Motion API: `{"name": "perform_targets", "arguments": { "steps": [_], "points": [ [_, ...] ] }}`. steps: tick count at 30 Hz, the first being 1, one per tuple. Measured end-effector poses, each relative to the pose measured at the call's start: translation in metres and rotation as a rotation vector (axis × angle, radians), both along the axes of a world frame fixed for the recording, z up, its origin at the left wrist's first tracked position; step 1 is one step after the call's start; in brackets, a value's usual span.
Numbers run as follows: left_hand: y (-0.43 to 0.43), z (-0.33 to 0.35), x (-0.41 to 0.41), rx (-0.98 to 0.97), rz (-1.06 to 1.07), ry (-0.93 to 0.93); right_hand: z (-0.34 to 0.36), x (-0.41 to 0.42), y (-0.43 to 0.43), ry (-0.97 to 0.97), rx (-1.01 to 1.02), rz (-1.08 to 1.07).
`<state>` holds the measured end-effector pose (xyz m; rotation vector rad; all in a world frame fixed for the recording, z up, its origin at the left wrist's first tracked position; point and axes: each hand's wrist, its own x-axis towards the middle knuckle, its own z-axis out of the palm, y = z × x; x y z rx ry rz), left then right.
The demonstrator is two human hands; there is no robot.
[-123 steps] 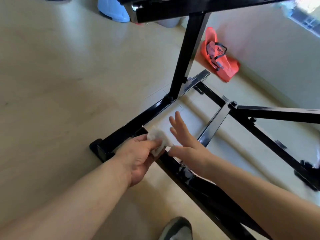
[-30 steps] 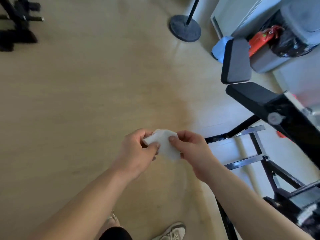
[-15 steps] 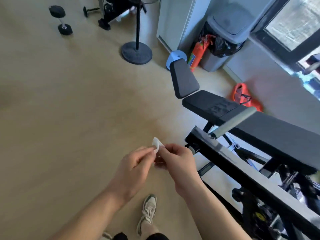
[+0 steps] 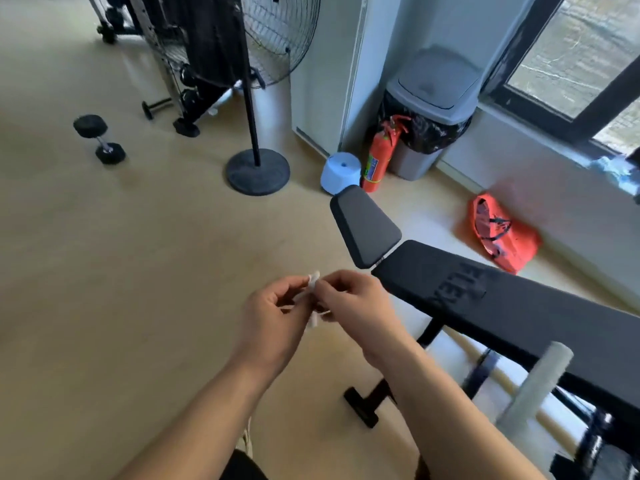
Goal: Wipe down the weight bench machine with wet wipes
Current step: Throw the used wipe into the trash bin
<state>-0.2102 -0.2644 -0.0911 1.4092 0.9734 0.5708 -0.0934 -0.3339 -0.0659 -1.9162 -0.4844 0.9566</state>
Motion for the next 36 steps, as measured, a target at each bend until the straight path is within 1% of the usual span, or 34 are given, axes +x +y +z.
{"name": "perform_targets", "arguments": {
  "steps": [4, 6, 7, 9, 11, 14, 15, 17, 20, 22, 25, 28, 30, 32, 34, 36],
  "points": [
    [0.082, -0.002, 0.057, 0.121, -0.165, 0.088, 0.003, 0.052, 0.048, -0.047, 0.078, -0.263],
    [0.108, 0.005, 0.095, 0.157, -0.286, 0.149, 0.006, 0.077, 0.062, -0.019, 0.129, -0.312],
    [0.116, 0.009, 0.115, 0.16, -0.342, 0.172, 0.008, 0.089, 0.066, 0.0, 0.128, -0.324],
    [0.128, 0.016, 0.159, 0.163, -0.46, 0.174, 0.008, 0.119, 0.073, -0.029, 0.102, -0.38],
    [0.138, 0.018, 0.206, 0.107, -0.578, 0.143, 0.0, 0.158, 0.079, -0.057, 0.064, -0.504],
    [0.16, 0.011, 0.277, -0.1, -0.734, 0.075, -0.021, 0.223, 0.091, 0.013, 0.085, -0.713],
    [0.168, 0.008, 0.294, -0.133, -0.793, 0.075, -0.026, 0.24, 0.096, 0.048, 0.097, -0.748],
    [0.189, 0.001, 0.338, -0.096, -0.821, 0.101, -0.029, 0.284, 0.113, 0.103, 0.095, -0.746],
    [0.217, 0.001, 0.399, 0.084, -0.755, 0.142, -0.022, 0.341, 0.132, 0.11, 0.078, -0.665],
    [0.233, 0.006, 0.44, 0.165, -0.765, 0.138, -0.014, 0.375, 0.143, 0.112, 0.076, -0.616],
    [0.244, 0.01, 0.498, 0.192, -0.791, 0.123, -0.008, 0.422, 0.151, 0.112, 0.1, -0.622],
    [0.25, 0.004, 0.556, 0.188, -0.861, 0.095, -0.01, 0.463, 0.156, 0.118, 0.125, -0.647],
    [0.257, -0.003, 0.596, 0.205, -0.926, 0.088, -0.013, 0.488, 0.161, 0.142, 0.162, -0.693],
    [0.269, -0.013, 0.64, 0.21, -0.986, 0.104, -0.017, 0.513, 0.172, 0.148, 0.149, -0.764],
    [0.284, -0.023, 0.68, 0.203, -1.066, 0.114, -0.027, 0.54, 0.19, 0.103, 0.072, -0.868],
    [0.303, -0.035, 0.719, 0.221, -1.15, 0.133, -0.04, 0.567, 0.214, 0.055, -0.02, -1.022]
  ]
}}
